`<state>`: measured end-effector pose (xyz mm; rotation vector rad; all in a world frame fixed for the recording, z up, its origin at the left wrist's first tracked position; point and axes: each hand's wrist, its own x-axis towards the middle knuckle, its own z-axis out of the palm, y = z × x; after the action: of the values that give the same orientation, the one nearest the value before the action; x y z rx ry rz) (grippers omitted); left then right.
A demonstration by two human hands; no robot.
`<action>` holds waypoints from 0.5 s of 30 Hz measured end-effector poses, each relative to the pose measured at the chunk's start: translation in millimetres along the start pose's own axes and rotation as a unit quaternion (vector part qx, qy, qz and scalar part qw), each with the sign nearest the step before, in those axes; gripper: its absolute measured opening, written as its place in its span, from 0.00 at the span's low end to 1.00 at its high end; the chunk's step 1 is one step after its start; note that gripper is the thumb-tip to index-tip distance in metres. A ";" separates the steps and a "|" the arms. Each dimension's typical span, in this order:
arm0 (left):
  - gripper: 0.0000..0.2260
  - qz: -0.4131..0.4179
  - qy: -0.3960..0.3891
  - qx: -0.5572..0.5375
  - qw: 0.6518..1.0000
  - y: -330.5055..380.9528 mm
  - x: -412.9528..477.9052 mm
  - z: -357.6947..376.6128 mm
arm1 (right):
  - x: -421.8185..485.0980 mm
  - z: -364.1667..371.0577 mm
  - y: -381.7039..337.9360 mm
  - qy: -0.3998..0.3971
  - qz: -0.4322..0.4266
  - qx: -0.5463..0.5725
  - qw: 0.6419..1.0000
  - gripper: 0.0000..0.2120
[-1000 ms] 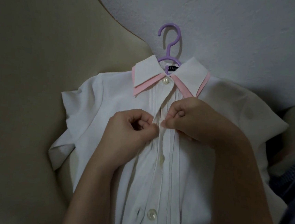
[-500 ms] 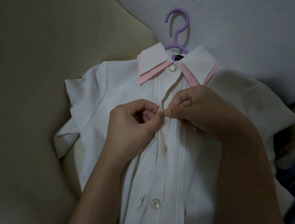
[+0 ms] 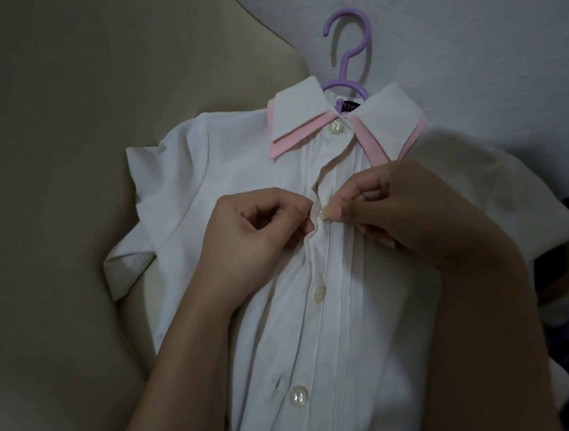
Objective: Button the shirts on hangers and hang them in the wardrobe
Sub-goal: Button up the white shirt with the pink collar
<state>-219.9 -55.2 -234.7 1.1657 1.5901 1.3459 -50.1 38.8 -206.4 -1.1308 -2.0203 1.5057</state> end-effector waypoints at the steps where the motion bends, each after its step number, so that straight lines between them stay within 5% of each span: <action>1: 0.08 -0.008 -0.001 -0.010 1.000 0.0 0.9 -0.7 | 0.1 0.2 0.5 0.007 0.001 0.005 1.000 0.03; 15: 0.04 -0.098 -0.036 -0.030 0.994 6.4 12.1 2.9 | 0.0 8.6 -5.4 0.032 0.073 0.038 0.996 0.07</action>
<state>-219.9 -42.6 -228.7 0.9834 1.5573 1.2039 -58.1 32.8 -204.5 -1.3032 -1.8581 1.5803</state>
